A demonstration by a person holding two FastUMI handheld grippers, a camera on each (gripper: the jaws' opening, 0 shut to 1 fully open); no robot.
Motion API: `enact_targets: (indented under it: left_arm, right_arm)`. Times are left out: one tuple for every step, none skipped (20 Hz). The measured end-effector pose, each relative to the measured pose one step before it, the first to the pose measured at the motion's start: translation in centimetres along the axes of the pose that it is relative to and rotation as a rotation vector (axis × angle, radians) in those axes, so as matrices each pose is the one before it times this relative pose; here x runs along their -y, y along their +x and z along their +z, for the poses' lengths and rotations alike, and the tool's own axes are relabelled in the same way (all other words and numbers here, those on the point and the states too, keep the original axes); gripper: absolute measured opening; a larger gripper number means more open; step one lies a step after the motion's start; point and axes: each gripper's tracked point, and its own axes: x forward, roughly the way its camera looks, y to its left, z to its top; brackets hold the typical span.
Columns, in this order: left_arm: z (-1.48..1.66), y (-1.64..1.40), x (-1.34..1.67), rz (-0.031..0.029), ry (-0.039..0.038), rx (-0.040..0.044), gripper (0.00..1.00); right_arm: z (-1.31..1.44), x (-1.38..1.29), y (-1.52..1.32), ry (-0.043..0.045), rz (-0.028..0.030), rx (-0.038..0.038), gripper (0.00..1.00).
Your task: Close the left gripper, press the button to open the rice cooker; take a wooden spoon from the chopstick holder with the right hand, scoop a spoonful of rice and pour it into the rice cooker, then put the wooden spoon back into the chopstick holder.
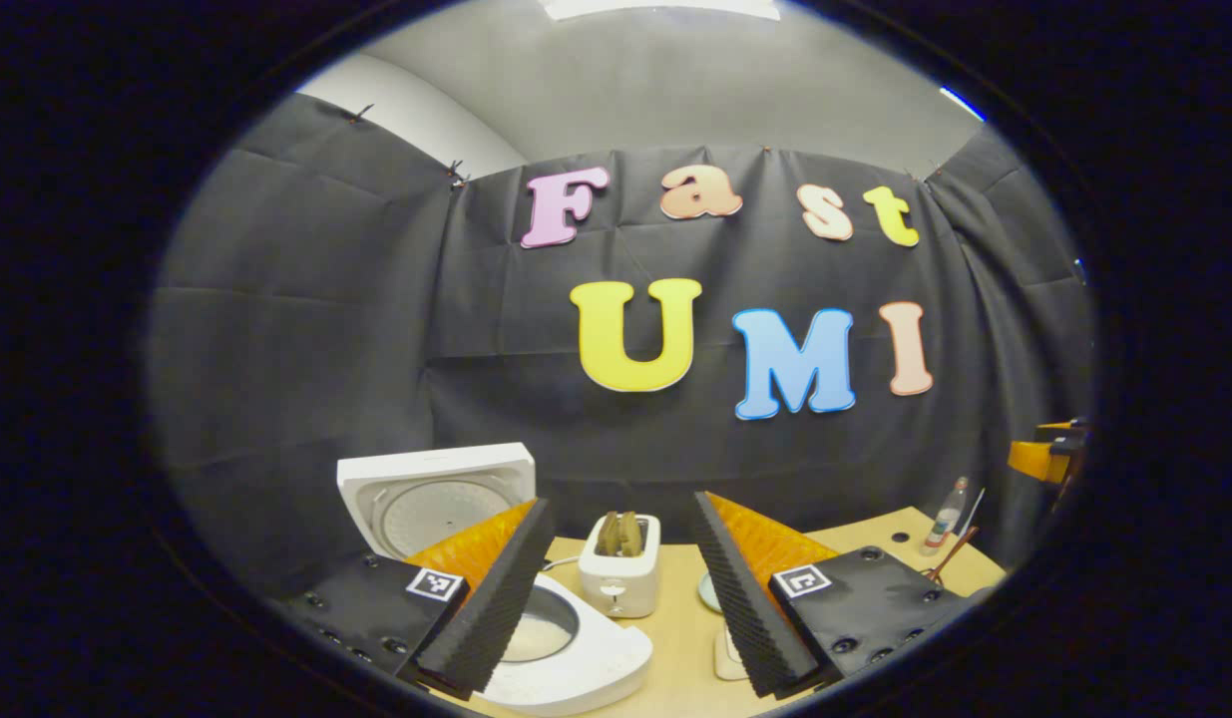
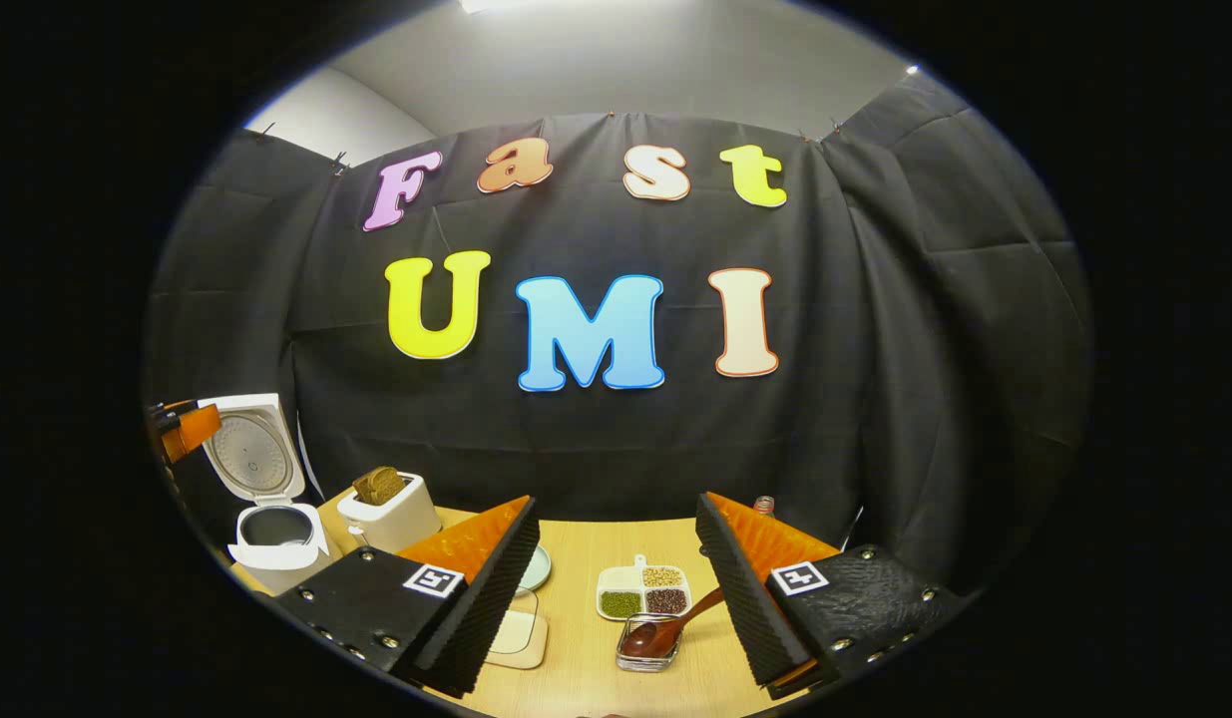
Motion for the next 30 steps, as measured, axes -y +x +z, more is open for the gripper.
enact_targets:
  left_arm:
    - [0.114,-0.27,0.904,-0.01961,-0.01201,0.00741,0.96]
    - [-0.11,-0.23,0.608,-0.01288,-0.00483,0.0012,0.97]
    - [-0.173,0.0,0.576,-0.01207,0.00044,-0.00549,0.99]
    - [-0.296,0.207,0.668,-0.01359,0.0046,-0.00644,0.97]
    - [-0.152,-0.066,0.493,-0.01035,0.00825,-0.00529,0.97]
    - [0.007,0.033,0.408,-0.00702,0.00909,-0.00318,0.99]
    - [0.01,0.09,0.364,-0.00634,0.00758,-0.00161,0.97]
    - [-0.199,0.017,0.296,-0.00305,0.00404,-0.00349,0.96]
    - [-0.235,-0.005,0.286,-0.00558,0.00079,-0.00625,0.97]
    - [-0.066,-0.052,0.101,-0.00027,0.00143,-0.0051,0.97]
    - [-0.073,-0.002,0.056,0.00186,0.00204,-0.00598,0.96]
    - [-0.268,-0.06,0.066,0.00204,0.00151,-0.00506,0.96]
    - [-0.148,-0.038,0.037,0.00217,0.00275,-0.00725,0.97]
    - [-0.271,-0.078,-0.009,0.00317,0.00507,-0.00864,0.96]
    - [-0.26,-0.004,-0.086,0.00437,0.00598,-0.00931,0.96]
    - [-0.354,0.093,-0.083,0.00364,0.00505,-0.01256,0.96]
    - [-0.237,0.009,0.064,0.0019,0.00209,-0.00877,0.97]
    - [-0.12,0.031,-0.048,0.00385,-0.00022,-0.00789,0.96]
    - [-0.139,0.076,0.009,0.00268,-0.00108,-0.00665,0.96]
    - [-0.126,-0.031,-0.038,0.00436,-0.00111,-0.00507,0.96]
    - [-0.203,0.182,-0.055,0.00426,0.00047,-0.00713,0.96]
    - [-0.215,0.191,-0.054,0.00462,0.0017,-0.00835,0.96]
    - [-0.276,0.078,-0.068,0.0052,0.00242,-0.01082,0.98]
    - [-0.247,0.062,0.018,0.00317,0.00209,-0.00946,0.97]
    - [-0.262,0.124,0.034,0.00234,0.00098,-0.00846,0.96]
    - [-0.094,0.06,0.025,0.00098,0.00005,-0.00635,0.97]
    - [-0.285,0.118,0.032,0.00288,0.00099,-0.00819,0.97]
    - [-0.14,0.125,0.013,0.00282,0.00174,-0.00706,0.97]
    - [-0.154,0.095,-0.005,0.00222,0.00115,-0.00606,0.97]
    - [-0.026,0.059,0.085,0.00057,-0.00008,-0.00355,0.97]
  right_arm:
    - [-0.223,0.809,0.168,-0.00067,-0.01474,-0.00068,0.96]
    - [-0.192,0.81,0.092,0.00035,-0.0185,0.00008,0.96]
    - [-0.26,0.947,0.108,0.00115,-0.0231,0.00096,0.96]
    - [-0.41,0.948,0.234,-0.00121,-0.02672,-0.00396,0.96]
    - [-0.751,0.657,0.307,-0.00457,-0.01563,-0.01238,0.96]
    - [-0.908,0.397,0.248,-0.00791,-0.00649,-0.01801,0.96]
    - [-0.955,0.288,0.407,-0.01057,-0.00026,-0.02213,0.96]
    - [-0.829,0.085,0.387,-0.0035,0.01102,-0.02229,0.96]
    - [-1.017,0.057,0.317,0.01086,0.01402,-0.02797,0.96]
    - [-1.114,0.246,0.555,0.01841,0.00624,-0.03478,0.96]
    - [-1.283,0.412,0.73,0.00851,-0.00286,-0.0374,0.96]
    - [-0.865,0.205,0.621,0.00569,0.00258,-0.02512,0.96]
    - [-0.447,0.195,0.429,0.00994,0.0036,-0.01649,0.96]
    - [-0.419,0.135,0.688,0.01936,0.00274,-0.01392,0.96]
    - [-0.656,0.147,0.711,0.02372,0.00445,-0.02042,0.96]
    - [-0.692,0.372,0.65,0.0276,-0.00142,-0.02217,0.96]
    - [-0.627,0.472,0.829,0.02699,-0.00584,-0.02115,0.96]
    - [-0.554,0.335,0.808,0.02125,-0.00311,-0.01756,0.97]
    - [-0.716,0.3,0.775,0.01979,-0.00448,-0.01855,0.96]
    - [-0.568,0.339,0.725,0.02351,0.00379,-0.01873,0.96]
    - [-0.64,0.405,0.553,0.02028,-0.00342,-0.02707,0.97]
    - [-0.547,0.329,0.813,0.01615,-0.0014,-0.02275,0.98]
    - [-0.326,0.283,0.812,0.01391,-0.00706,-0.01495,0.98]
    - [-0.222,0.167,0.882,0.01629,-0.00627,-0.01422,0.98]
    - [-0.377,0.218,0.74,0.02091,-0.00419,-0.01708,0.98]
    - [-0.45,0.35,0.823,0.02369,-0.00332,-0.02253,0.98]
    - [-0.545,0.275,0.84,0.01899,-0.00167,-0.01967,0.98]
    - [-0.355,0.269,0.904,0.01229,-0.00677,-0.01315,0.99]
    - [-0.132,0.135,0.886,0.00651,-0.00159,-0.00639,0.99]
    - [-0.016,0.098,0.645,0.00402,-0.00149,-0.00201,0.96]
